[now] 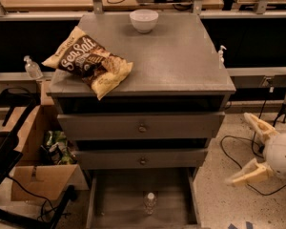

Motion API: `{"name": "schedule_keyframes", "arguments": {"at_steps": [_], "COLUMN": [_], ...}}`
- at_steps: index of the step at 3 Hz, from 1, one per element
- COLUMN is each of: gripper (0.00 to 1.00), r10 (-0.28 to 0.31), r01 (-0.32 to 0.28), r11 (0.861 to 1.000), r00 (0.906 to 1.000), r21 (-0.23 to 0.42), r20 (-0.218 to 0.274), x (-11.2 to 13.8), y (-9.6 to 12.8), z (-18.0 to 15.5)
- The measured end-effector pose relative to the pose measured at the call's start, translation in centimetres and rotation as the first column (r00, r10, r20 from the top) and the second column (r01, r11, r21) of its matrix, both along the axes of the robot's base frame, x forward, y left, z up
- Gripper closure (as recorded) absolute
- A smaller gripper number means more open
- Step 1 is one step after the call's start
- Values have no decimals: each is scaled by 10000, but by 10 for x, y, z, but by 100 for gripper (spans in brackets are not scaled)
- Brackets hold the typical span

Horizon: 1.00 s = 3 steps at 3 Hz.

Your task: Pick water bottle from bottom drawer and place on counter

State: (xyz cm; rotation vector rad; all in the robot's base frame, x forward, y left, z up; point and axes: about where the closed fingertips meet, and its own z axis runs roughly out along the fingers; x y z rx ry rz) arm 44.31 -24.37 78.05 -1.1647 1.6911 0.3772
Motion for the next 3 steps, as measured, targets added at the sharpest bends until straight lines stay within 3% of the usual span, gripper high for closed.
{"name": "schedule_keyframes", "arguments": {"at_steps": [1, 2, 3], "gripper": [0, 0, 0], "r10": [50, 77, 426], "r01": [-30, -58, -450], "r11": [9994, 9994, 9976], "r00": [9982, 9982, 9980], "r21": [-335, -331, 521], "r20": [598, 591, 457], "x": [-9, -9, -6], "y": [-12, -11, 9], "z": [1, 1, -57]}}
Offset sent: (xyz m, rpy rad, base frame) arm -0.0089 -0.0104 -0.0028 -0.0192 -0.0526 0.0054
